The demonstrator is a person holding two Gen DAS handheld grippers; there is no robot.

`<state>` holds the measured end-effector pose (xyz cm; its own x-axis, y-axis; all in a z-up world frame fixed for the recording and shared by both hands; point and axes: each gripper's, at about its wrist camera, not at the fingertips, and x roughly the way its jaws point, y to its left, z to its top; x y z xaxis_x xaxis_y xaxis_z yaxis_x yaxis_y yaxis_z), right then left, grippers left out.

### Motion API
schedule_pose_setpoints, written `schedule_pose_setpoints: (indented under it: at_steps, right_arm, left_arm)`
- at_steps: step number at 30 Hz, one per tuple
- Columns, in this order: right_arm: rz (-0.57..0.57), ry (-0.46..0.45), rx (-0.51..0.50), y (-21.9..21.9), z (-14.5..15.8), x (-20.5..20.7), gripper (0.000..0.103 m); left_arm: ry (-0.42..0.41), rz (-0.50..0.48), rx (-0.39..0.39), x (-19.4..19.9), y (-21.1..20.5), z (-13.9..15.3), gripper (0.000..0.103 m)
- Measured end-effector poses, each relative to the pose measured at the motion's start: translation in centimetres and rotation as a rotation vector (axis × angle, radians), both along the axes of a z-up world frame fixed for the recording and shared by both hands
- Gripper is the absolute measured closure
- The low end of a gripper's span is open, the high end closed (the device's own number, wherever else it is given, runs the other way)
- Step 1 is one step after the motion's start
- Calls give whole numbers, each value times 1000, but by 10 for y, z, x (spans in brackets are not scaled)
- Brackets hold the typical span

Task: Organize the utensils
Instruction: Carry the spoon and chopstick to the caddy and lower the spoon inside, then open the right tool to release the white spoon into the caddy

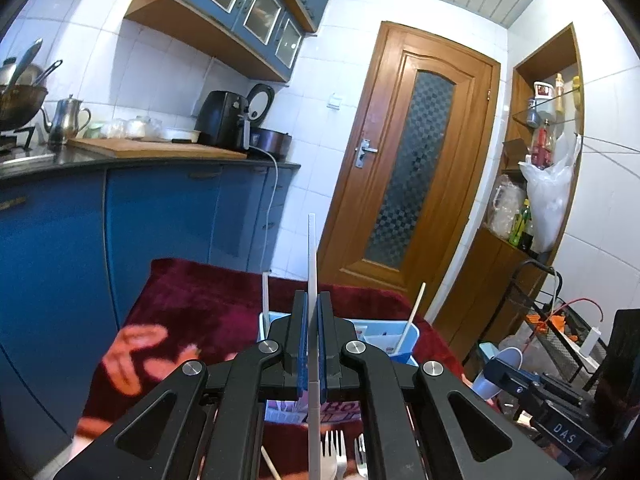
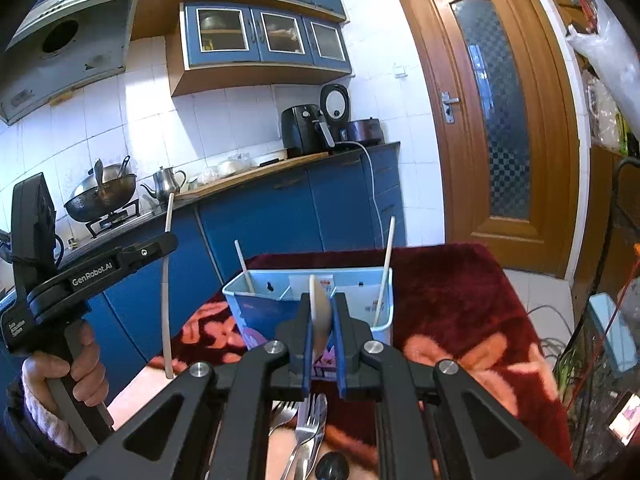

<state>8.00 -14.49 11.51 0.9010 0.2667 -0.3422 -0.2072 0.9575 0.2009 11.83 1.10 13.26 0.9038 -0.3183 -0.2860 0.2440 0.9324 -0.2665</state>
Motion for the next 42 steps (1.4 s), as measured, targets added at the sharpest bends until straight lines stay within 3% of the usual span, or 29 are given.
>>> schedule_pose_setpoints:
  at_steps: [12,19,23,35,42]
  right_arm:
    - [-102,-113,-111,-8,39,18,93]
    - [-167,-153,-138,-12,45,34,93]
    - [-176,-157,-147,-12,42,47,93]
    - [-150,-51,-265,6,4,92,93]
    - [-115,32,-234,6,-14,108,91]
  left_arm:
    - [-160,71,-26,29,0,22,99]
    - [-285,120,-6,50,-11,27,99]
    - [-317,155,18,62,-17,17,99]
    - [-226,166,76,86,-24,-28,99]
    - [-159,148,85,89,-21,-40,99]
